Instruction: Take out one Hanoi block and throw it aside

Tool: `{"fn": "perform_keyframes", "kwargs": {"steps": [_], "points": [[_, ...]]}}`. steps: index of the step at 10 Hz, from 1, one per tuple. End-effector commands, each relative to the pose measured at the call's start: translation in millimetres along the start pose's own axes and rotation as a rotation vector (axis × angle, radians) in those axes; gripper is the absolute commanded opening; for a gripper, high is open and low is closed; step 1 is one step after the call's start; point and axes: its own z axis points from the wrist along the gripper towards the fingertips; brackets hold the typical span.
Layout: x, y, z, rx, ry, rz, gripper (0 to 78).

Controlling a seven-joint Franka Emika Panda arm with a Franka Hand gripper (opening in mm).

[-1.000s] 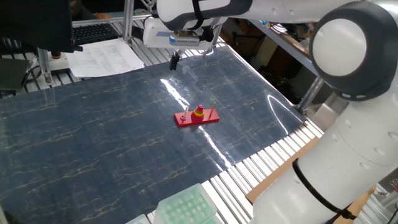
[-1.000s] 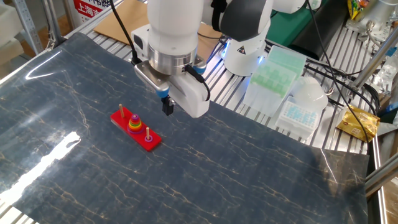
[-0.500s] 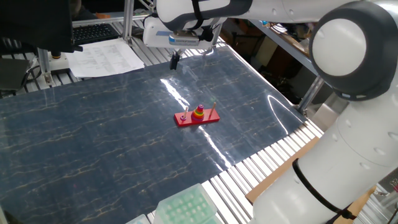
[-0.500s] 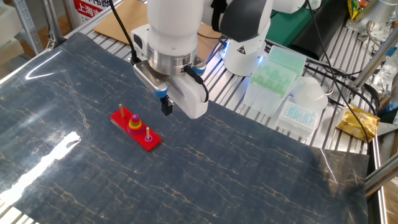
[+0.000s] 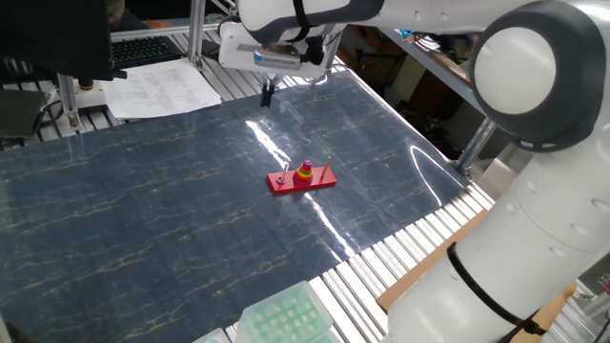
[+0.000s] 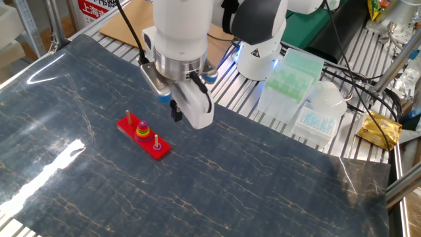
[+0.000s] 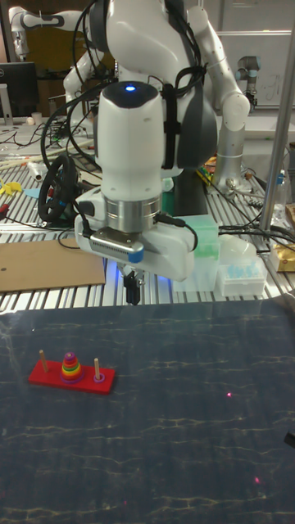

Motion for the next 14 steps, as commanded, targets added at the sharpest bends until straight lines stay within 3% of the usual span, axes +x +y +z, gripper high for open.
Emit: {"fn": "perform_keyframes", "kwargs": {"steps": [1, 5, 8, 14], "points": [[-1.6, 0.3, -0.6, 0.001, 0.018, 0.04, 0.0], [-13.6, -6.7, 14.9, -0.006, 0.0, 0.03, 0.0], [-21.2, -28.7, 38.4, -0.015, -0.026, 0.004, 0.0], [-34.5, -63.5, 66.4, -0.027, -0.046, -0.046, 0.0]]}}
